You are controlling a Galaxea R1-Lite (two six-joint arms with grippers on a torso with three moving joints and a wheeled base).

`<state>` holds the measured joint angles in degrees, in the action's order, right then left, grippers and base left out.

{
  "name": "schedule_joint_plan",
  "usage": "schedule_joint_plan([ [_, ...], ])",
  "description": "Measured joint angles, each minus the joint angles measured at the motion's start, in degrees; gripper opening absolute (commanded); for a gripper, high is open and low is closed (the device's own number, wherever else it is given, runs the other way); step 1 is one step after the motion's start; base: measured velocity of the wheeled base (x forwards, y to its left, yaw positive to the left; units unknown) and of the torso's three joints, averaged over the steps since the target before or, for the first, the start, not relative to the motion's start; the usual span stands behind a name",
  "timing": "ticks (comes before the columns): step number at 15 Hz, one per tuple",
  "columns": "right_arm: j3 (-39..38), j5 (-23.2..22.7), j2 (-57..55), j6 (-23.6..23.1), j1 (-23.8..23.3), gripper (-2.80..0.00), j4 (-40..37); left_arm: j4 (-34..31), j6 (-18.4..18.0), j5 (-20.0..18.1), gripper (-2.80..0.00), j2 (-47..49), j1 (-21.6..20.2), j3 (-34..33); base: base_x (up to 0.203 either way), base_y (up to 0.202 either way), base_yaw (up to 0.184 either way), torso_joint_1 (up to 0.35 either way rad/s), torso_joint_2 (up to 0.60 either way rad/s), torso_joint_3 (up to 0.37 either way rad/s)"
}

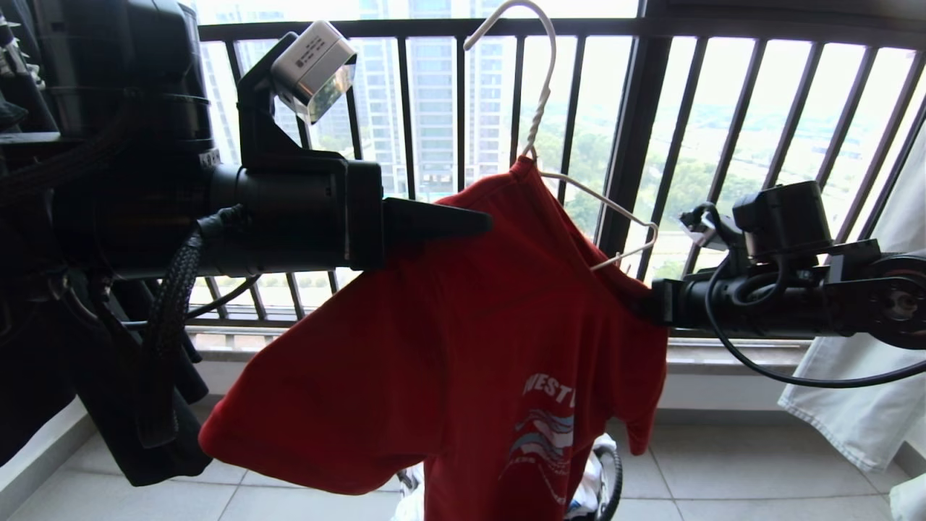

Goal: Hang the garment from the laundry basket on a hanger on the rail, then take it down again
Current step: Hang the clothes on the clothes rack

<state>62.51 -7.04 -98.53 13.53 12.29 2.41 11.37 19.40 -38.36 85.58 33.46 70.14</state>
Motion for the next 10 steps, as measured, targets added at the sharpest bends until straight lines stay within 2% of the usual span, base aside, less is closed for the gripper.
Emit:
schedule_joint_plan([
  [7, -1.94, 0.08, -1.31, 1.50, 4.54, -2.80, 0.05, 0.08, 0.22, -0.02, -2.80, -0.30, 0.13, -0.02, 0.000, 0.000, 0.000, 0.000, 0.00, 0.000],
  [10, -2.01, 0.08, -1.54, 1.69, 5.01, -2.80, 0.22, 0.06, 0.22, -0.02, -2.80, -0.55, 0.11, -0.06, 0.000, 0.000, 0.000, 0.000, 0.00, 0.000],
])
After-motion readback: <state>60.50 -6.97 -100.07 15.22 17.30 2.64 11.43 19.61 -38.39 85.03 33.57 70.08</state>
